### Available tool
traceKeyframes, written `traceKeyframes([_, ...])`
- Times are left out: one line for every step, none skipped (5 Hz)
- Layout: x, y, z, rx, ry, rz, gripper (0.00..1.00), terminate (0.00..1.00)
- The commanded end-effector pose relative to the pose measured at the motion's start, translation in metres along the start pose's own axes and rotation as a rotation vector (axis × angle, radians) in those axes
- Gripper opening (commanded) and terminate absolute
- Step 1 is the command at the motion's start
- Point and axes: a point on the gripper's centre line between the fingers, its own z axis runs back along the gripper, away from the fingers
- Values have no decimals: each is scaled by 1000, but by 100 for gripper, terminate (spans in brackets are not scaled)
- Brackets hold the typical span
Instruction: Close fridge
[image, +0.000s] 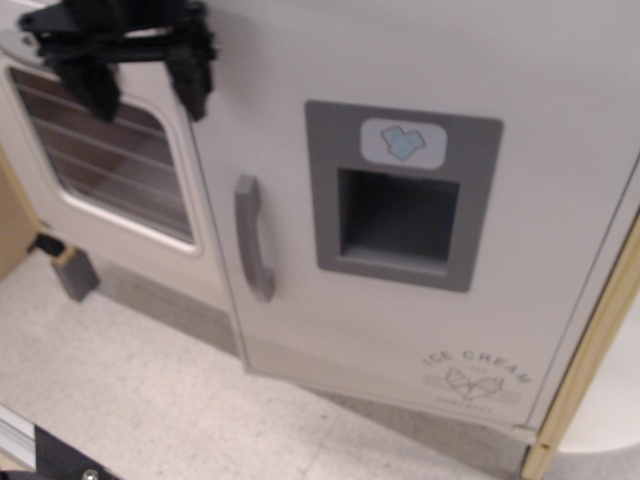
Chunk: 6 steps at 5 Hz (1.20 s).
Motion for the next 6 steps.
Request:
traceKeyframes([29,-4,6,5,-91,68,100,0])
traceKeyframes([38,-11,-2,4,-91,77,100,0])
traceKeyframes([45,-16,-8,6,-103,78,100,0])
traceKeyframes([49,-20,-14,12,-103,72,100,0])
traceKeyframes([58,-24,-19,11,-108,74,100,0])
traceKeyframes([63,-24,-19,-1,-114,80,100,0])
